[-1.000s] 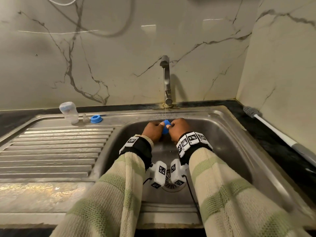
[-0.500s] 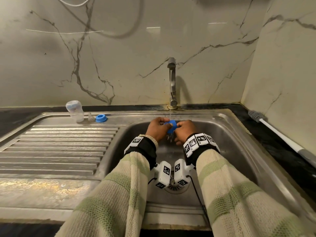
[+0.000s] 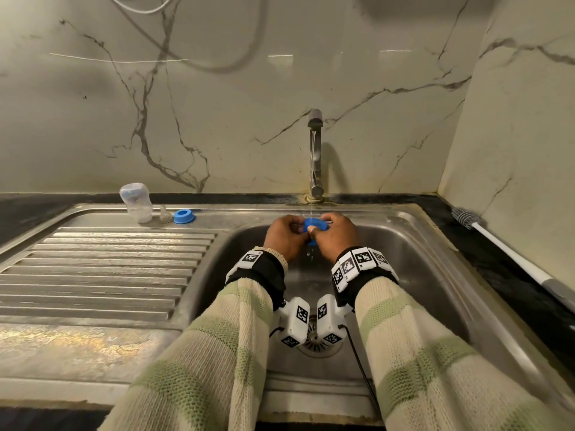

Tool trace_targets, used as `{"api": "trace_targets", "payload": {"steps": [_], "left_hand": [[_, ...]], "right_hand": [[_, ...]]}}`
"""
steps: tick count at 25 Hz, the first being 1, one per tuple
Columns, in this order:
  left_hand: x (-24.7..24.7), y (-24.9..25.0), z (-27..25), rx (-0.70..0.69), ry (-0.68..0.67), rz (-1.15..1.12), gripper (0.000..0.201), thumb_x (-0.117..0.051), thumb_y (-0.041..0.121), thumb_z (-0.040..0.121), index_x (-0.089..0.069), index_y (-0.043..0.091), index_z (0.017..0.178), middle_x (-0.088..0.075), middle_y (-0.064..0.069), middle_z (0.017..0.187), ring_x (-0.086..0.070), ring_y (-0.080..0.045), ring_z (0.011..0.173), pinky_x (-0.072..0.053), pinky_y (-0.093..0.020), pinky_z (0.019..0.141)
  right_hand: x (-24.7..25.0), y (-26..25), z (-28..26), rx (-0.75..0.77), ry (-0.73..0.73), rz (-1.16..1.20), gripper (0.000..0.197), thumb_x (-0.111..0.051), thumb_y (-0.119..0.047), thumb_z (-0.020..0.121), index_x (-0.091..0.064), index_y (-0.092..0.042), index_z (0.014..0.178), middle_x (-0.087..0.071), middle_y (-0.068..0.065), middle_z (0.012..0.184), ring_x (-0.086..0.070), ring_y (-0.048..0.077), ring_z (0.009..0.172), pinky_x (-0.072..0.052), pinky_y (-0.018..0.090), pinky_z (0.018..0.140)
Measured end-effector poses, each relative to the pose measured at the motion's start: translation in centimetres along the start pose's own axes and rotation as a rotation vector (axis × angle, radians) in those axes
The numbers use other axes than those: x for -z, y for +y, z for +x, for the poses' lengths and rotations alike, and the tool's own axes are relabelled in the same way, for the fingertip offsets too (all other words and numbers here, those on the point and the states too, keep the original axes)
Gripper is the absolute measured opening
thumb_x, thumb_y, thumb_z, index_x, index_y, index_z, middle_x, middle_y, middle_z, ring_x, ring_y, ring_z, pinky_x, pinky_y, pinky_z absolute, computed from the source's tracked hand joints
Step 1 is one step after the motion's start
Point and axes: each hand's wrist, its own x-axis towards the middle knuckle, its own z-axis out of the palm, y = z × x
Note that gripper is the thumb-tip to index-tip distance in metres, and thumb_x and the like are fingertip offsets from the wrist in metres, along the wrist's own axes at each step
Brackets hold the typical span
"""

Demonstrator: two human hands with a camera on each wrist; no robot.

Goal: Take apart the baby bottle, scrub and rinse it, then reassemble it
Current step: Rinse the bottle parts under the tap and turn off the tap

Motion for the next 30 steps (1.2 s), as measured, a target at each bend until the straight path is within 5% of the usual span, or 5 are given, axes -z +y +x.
{"api": "trace_targets", "payload": {"steps": [3, 11, 16, 22, 30], "left_hand": [[-0.1, 0.1, -0.1, 0.017, -0.057, -0.009, 0.035, -0.071, -0.004, 0.085, -0.063, 0.003, 0.118, -0.070, -0.015, 0.098, -0.070, -0.028, 0.095, -0.059, -0.043, 0.090], [0.1, 0.2, -0.3, 0.063, -0.235, 0.071, 0.040, -0.055, -0.006, 0.093, -0.060, 0.005, 0.131, -0.071, -0.019, 0.111, -0.071, -0.030, 0.099, -0.059, -0.035, 0.086], [0.2, 0.5, -0.5, 0.061, -0.129, -0.049, 0.045, -0.063, -0.005, 0.090, -0.057, 0.006, 0.133, -0.069, -0.014, 0.116, -0.070, -0.028, 0.099, -0.059, -0.046, 0.089], [0.9, 1.1, -0.8, -0.136, 0.059, 0.084, 0.047, -0.078, 0.005, 0.081, -0.058, 0.017, 0.122, -0.064, 0.002, 0.119, -0.059, -0.002, 0.094, -0.045, -0.010, 0.076], [1.4, 1.3, -0.7, -0.184, 0.165, 0.298, 0.048, -0.081, 0.019, 0.079, -0.058, 0.020, 0.121, -0.057, -0.003, 0.123, -0.058, -0.016, 0.103, -0.048, -0.026, 0.092]], "right_hand": [[0.1, -0.1, 0.0, -0.012, -0.031, -0.069, 0.062, -0.074, -0.030, 0.083, -0.049, -0.010, 0.136, -0.058, 0.012, 0.132, -0.058, 0.029, 0.117, -0.048, 0.037, 0.098], [0.4, -0.5, -0.6, 0.027, -0.015, -0.200, 0.058, -0.081, -0.029, 0.075, -0.058, -0.015, 0.127, -0.046, 0.009, 0.130, -0.055, 0.027, 0.114, -0.047, 0.031, 0.094], [0.2, -0.4, -0.4, 0.093, 0.006, -0.088, 0.054, -0.081, -0.027, 0.074, -0.063, -0.015, 0.124, -0.062, 0.007, 0.122, -0.061, 0.023, 0.109, -0.049, 0.032, 0.094], [-0.1, -1.1, -0.6, 0.116, -0.050, 0.129, 0.051, -0.073, -0.012, 0.083, -0.057, -0.016, 0.131, -0.064, 0.004, 0.124, -0.061, 0.020, 0.109, -0.050, 0.033, 0.096], [-1.3, -0.6, -0.1, 0.047, -0.102, 0.133, 0.036, -0.061, -0.020, 0.093, -0.059, -0.016, 0.129, -0.067, 0.007, 0.120, -0.065, 0.023, 0.104, -0.056, 0.048, 0.087]]}}
